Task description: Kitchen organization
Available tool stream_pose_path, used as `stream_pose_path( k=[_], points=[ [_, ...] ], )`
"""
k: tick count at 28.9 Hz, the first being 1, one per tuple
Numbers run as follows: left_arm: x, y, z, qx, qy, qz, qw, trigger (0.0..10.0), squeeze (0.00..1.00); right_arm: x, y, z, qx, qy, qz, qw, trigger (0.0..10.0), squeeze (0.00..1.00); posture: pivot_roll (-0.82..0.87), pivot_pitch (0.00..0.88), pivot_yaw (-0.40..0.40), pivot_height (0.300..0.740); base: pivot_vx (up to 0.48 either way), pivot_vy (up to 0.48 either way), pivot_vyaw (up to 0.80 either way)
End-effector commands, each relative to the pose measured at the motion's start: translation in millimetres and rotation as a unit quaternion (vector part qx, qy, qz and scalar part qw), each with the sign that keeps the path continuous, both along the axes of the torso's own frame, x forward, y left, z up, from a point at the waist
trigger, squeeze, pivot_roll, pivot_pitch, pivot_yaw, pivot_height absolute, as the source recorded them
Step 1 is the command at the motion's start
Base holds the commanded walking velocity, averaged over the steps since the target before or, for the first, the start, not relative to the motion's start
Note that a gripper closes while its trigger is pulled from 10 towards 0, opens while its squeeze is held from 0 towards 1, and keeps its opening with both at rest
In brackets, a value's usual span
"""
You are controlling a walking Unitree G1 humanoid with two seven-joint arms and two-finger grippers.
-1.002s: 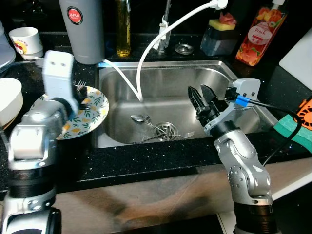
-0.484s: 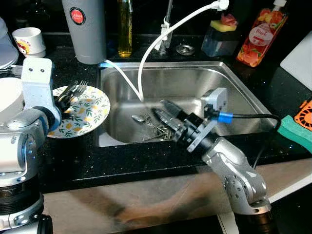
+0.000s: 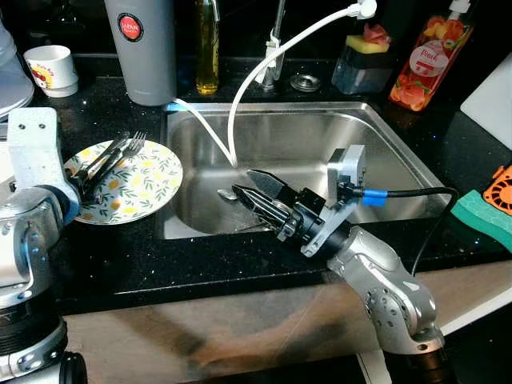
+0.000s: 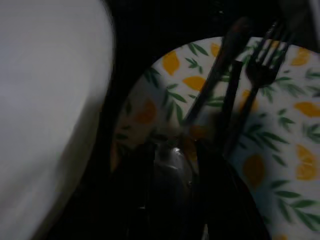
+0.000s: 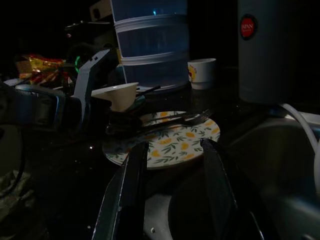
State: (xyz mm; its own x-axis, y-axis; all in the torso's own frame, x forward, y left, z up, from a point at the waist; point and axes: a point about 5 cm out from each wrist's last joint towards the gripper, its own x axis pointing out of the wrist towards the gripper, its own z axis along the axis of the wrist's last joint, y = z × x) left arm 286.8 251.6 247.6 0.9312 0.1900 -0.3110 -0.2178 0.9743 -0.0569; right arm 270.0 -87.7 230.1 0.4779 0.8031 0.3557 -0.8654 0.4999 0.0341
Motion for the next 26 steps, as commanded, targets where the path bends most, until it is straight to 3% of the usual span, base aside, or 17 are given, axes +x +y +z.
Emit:
stream_pose_path(
  k=[1,4,5,6,7,15,18,21,22,23,24,25,26],
  points=[
    [-0.8,-4.8,-17.0,-0.046,0.045,-0.019,0.998,10.0,0.0,-0.3,0.4,2.1,0.004,0.0,-0.003,1.0,10.0,0.0,0.18,0.071,-0.05,0.74,0.0,0.0,0.0],
    [-2.3,-11.6,-20.9,-0.049,0.056,-0.05,0.996,10.0,0.0,1.8,-1.1,3.2,0.011,0.001,-0.017,1.0,10.0,0.0,0.17,0.072,-0.051,0.74,0.0,0.0,0.0],
    [-3.0,-11.0,-24.5,-0.034,0.067,-0.053,0.996,8.7,0.0,2.0,-1.7,4.3,0.015,0.001,-0.018,1.0,10.0,0.0,0.17,0.072,-0.051,0.74,0.0,0.0,0.0],
    [-3.0,-11.0,-24.5,-0.034,0.067,-0.053,0.996,8.7,0.0,2.0,-1.7,4.3,0.015,0.001,-0.018,1.0,10.0,0.0,0.17,0.072,-0.051,0.74,0.0,0.0,0.0],
    [-3.8,-8.8,-30.0,-0.006,0.081,-0.053,0.995,0.0,0.0,2.3,-2.5,5.5,0.018,-0.001,-0.022,1.0,10.0,0.0,0.17,0.072,-0.051,0.74,0.0,0.0,0.0],
    [0.0,-4.4,-26.4,0.079,0.065,-0.033,0.994,0.0,0.0,7.2,-5.8,7.3,0.03,0.001,-0.046,0.998,10.0,0.0,0.17,0.069,-0.046,0.74,0.0,0.0,0.0],
    [4.6,-5.9,-14.6,0.079,0.031,-0.022,0.996,0.0,0.0,8.2,-6.5,7.9,0.034,0.002,-0.054,0.998,10.0,0.0,0.17,0.069,-0.046,0.74,0.0,0.0,0.0],
    [13.7,-17.3,17.0,0.083,-0.078,-0.04,0.993,0.0,0.0,10.0,-7.6,8.3,0.037,0.003,-0.06,0.998,10.0,0.0,0.16,0.067,-0.046,0.74,0.0,0.0,0.0],
    [13.7,-17.3,17.0,0.083,-0.078,-0.04,0.993,0.0,0.0,10.0,-7.6,8.3,0.037,0.003,-0.06,0.998,10.0,0.0,0.16,0.067,-0.046,0.74,0.0,0.0,0.0],
    [17.1,-26.6,29.5,0.065,-0.118,-0.061,0.989,6.6,0.0,10.7,-8.1,8.4,0.038,0.004,-0.062,0.997,10.0,0.0,0.16,0.065,-0.048,0.74,0.0,0.0,0.0],
    [18.4,-29.5,32.1,0.059,-0.125,-0.068,0.988,6.6,0.0,11.0,-8.0,8.4,0.038,0.004,-0.063,0.997,10.0,0.0,0.16,0.063,-0.049,0.74,0.0,0.0,0.0],
    [20.4,-33.0,34.7,0.053,-0.131,-0.075,0.987,10.0,0.0,11.2,-7.9,8.6,0.038,0.004,-0.064,0.997,10.0,0.0,0.16,0.063,-0.049,0.74,0.0,0.0,0.0],
    [22.4,-36.9,36.8,0.048,-0.137,-0.082,0.986,10.0,0.0,11.4,-8.0,8.8,0.039,0.004,-0.064,0.997,10.0,0.0,0.16,0.062,-0.048,0.74,0.0,0.0,0.0]
  ],
)
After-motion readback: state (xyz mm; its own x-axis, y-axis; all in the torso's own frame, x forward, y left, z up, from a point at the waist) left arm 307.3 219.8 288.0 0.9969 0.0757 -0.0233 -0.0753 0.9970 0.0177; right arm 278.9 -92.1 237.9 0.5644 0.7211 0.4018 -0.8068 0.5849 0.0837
